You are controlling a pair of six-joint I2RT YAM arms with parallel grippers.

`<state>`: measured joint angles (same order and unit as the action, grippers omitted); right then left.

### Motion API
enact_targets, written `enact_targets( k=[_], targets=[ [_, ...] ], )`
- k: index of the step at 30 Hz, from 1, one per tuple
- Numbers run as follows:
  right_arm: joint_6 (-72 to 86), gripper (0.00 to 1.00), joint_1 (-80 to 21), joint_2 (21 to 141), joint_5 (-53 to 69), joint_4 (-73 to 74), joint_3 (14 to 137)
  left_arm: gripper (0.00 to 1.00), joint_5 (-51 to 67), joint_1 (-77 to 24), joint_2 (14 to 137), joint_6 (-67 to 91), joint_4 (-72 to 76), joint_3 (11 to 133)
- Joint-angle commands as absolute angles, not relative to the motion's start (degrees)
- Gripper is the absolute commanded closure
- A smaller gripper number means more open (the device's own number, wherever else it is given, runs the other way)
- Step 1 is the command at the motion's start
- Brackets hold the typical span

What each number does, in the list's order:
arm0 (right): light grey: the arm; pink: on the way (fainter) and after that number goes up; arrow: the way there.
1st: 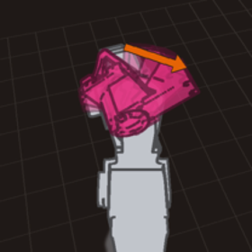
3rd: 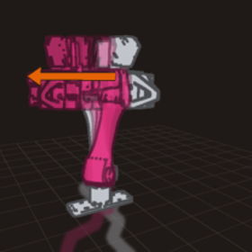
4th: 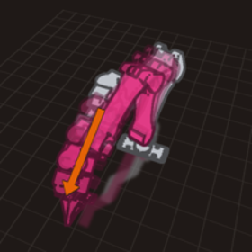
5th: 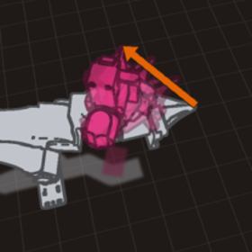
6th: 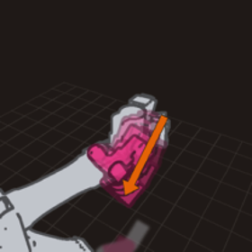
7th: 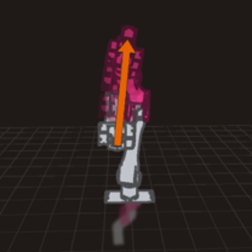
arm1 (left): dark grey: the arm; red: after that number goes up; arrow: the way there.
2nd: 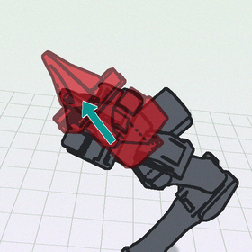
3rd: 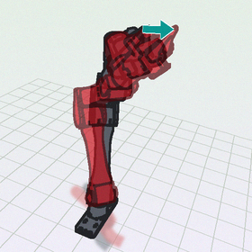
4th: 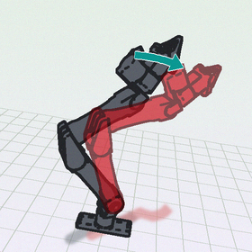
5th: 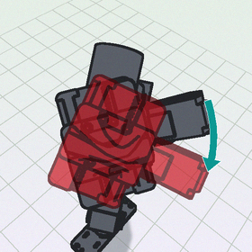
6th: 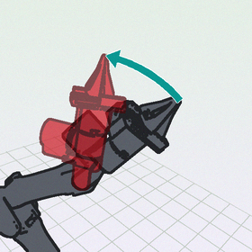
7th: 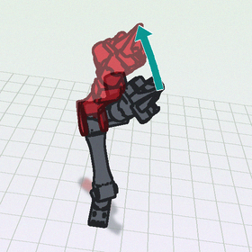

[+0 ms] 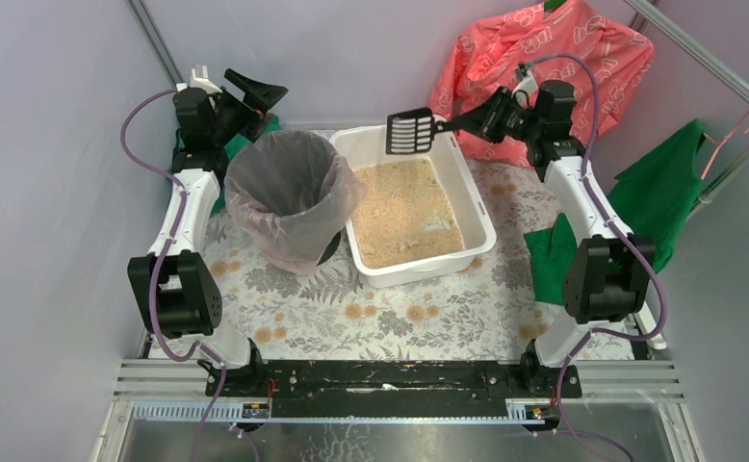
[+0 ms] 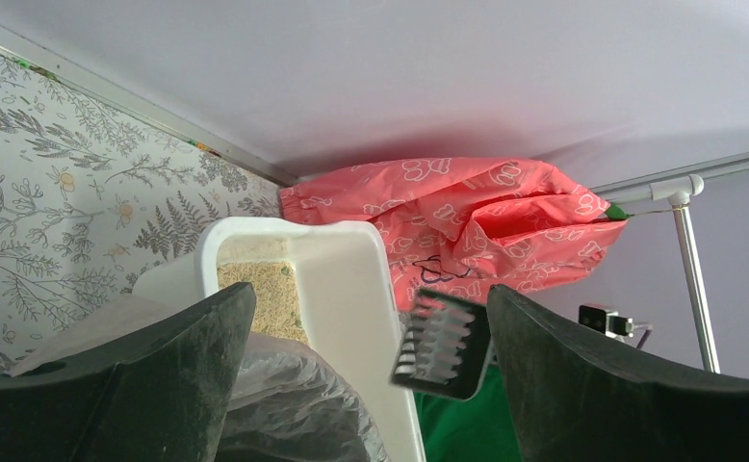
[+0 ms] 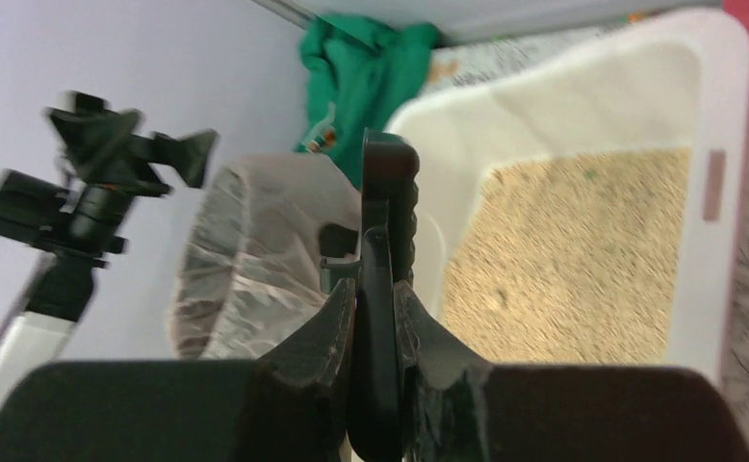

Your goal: Clean the litter box

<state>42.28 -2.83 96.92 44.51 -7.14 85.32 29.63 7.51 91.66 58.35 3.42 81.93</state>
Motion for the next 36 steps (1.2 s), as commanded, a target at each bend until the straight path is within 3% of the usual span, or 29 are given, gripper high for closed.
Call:
enact_targets(
  k=[1,6,14,24,36],
  targets=[
    [25.3,1.00,-5.8,98.2,39.7,13.3,90.8,0.01,29.9,7.6,90.7,57.9,5.3,82.5],
    [13.0,1.00,-10.8,104.3,30.6,30.1,97.5,0.01,29.5,7.6,90.7,57.6,4.7,82.9],
    [6.8,1.00,-12.3,112.4,23.1,39.3,105.7,0.01,29.1,7.6,90.0,57.7,4.9,81.6],
    [6.9,1.00,-13.4,117.8,23.6,37.4,107.1,0.01,28.4,7.6,88.2,56.8,3.7,80.6],
    [12.5,1.00,-16.9,122.6,34.3,28.9,102.7,0.01,27.9,7.6,87.6,56.2,2.6,80.5]
  ],
)
